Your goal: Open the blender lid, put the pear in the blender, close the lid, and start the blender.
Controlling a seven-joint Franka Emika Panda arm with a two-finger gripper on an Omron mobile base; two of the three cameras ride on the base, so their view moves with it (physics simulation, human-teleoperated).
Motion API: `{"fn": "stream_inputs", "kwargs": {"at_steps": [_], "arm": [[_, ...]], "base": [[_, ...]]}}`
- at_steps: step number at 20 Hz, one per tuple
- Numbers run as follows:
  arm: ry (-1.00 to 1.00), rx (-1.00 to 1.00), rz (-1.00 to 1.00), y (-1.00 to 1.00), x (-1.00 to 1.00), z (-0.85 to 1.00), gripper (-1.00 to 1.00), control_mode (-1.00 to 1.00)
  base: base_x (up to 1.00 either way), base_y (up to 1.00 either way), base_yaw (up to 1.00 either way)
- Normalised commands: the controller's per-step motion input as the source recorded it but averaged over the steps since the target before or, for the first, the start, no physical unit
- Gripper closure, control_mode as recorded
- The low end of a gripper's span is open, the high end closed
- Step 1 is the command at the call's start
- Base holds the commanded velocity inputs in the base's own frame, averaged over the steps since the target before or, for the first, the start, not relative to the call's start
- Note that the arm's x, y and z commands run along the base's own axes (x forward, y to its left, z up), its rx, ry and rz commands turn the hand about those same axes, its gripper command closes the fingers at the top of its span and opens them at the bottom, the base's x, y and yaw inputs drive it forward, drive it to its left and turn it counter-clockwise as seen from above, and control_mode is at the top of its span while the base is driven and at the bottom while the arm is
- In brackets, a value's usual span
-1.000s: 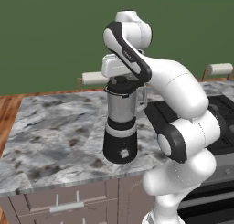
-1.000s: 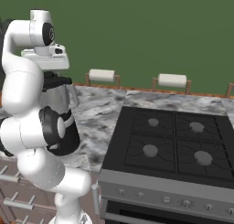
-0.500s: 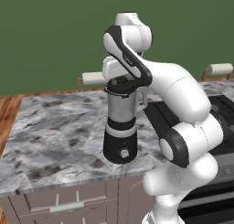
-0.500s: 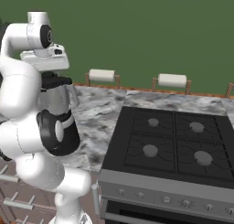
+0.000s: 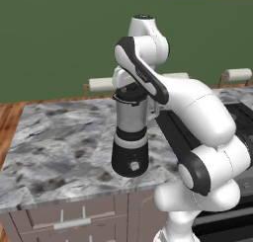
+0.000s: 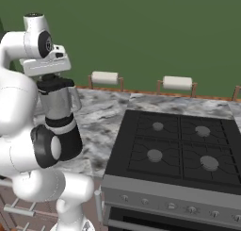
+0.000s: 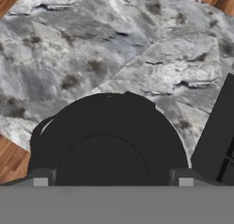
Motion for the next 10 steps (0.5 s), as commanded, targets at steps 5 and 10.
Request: {"fn": "stream_inputs", "kwargs": {"at_steps": [5,10], "arm": [[-0.02,0.0,0.05,0.0,0.05,-0.23,-1.0,-1.0],[0.0,0.0,0.03,0.0,0.02,0.0,-1.0,-1.0]], "base": [[0.0,0.0,0.0],[0.0,0.0,0.0]]}}
